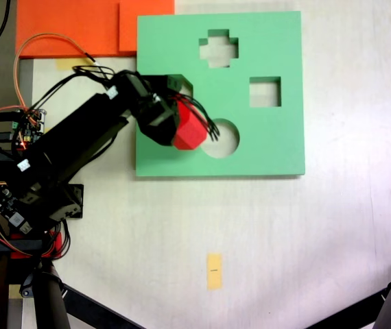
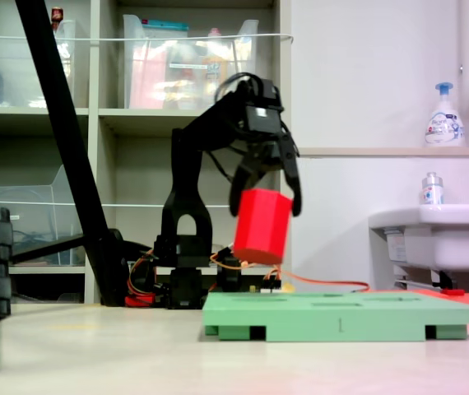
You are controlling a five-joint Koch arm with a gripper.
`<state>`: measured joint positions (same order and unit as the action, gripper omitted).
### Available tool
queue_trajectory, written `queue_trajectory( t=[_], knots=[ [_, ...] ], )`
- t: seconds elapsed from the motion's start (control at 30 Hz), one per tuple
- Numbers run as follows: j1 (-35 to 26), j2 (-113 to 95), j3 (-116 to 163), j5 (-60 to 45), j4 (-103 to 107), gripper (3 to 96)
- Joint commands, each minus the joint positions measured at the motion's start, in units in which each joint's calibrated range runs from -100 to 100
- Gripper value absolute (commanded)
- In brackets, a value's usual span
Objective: Put the octagonal pillar block into the corresponding hole
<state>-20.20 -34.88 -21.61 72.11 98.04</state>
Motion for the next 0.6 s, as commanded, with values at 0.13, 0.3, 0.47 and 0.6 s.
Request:
queue_trajectory(
  t=[0.13,0.3,0.47,0.6],
  knots=[
    [-4.25,2.76,-0.93,7.52,1.96,45.7],
    [-4.84,6.95,-0.93,10.84,0.99,45.7],
    [-5.37,11.0,-1.03,11.92,-6.03,45.7],
    [-5.86,13.79,-1.03,12.8,-10.75,45.7]
  ],
)
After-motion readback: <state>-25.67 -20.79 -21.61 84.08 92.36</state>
